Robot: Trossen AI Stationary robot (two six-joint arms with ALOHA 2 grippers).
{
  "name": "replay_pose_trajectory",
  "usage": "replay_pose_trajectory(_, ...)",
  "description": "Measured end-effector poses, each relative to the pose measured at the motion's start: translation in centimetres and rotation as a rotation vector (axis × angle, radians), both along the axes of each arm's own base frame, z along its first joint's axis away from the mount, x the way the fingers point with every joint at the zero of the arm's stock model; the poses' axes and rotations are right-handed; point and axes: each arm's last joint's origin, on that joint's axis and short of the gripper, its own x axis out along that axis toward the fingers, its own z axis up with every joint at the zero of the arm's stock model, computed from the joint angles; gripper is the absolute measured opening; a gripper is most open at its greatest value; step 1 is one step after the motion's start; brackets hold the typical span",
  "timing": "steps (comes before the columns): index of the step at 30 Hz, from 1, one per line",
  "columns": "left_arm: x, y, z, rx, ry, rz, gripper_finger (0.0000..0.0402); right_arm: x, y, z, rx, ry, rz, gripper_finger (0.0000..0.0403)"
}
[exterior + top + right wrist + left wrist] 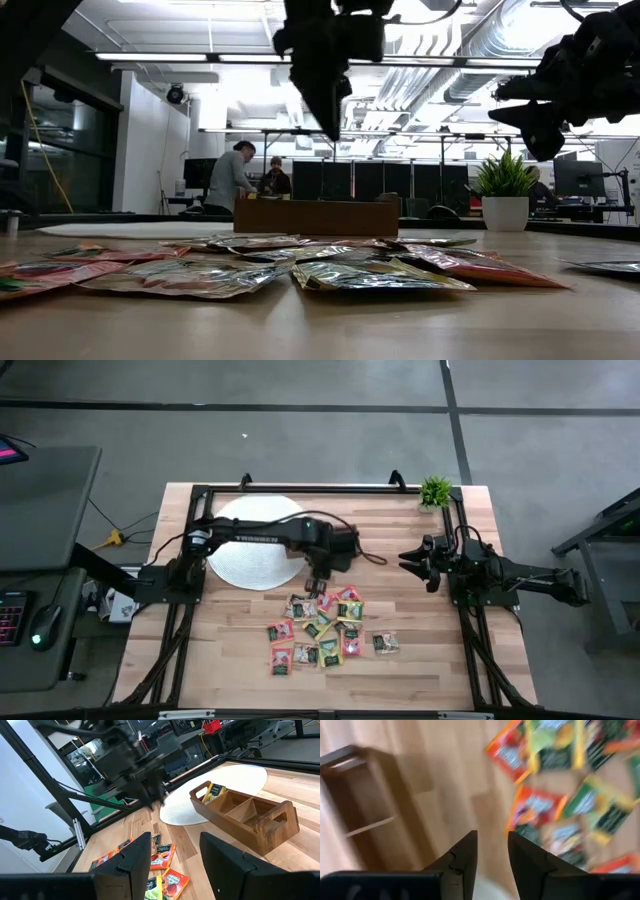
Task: Pick & Place Tea
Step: Put the yellow tea bag into the left compartment of the wooden organizer
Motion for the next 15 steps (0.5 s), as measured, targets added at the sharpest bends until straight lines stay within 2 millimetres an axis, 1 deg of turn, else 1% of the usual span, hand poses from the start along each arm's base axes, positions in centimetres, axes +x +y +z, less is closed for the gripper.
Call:
replay_pose_trajectory(4,0.1,-1.6,-0.7,-0.052,-0.002,0.075,0.0106,0.0,0.0,0.0,0.000,0.000,-0.001,0.0165)
replay_pose_trajectory(7,0.0,-2.6,-2.2,-0.078,0.019,0.133,0.0106,0.0,0.0,0.0,0.000,0.000,0.000,0.0165)
replay_pose_trajectory(10,0.0,-3.6,-4.2,-0.143,0.029,0.164,0.0106,0.0,0.0,0.0,0.000,0.000,0.000,0.0165)
replay_pose_trajectory(13,-0.4,-4.6,-5.6,-0.223,-0.010,0.189,0.0106,0.0,0.0,0.0,0.000,0.000,0.000,0.0165)
replay_pose_trajectory(15,-0.1,-4.9,-6.4,-0.317,-0.089,0.209,0.0106,0.0,0.0,0.0,0.000,0.000,0.000,0.0165)
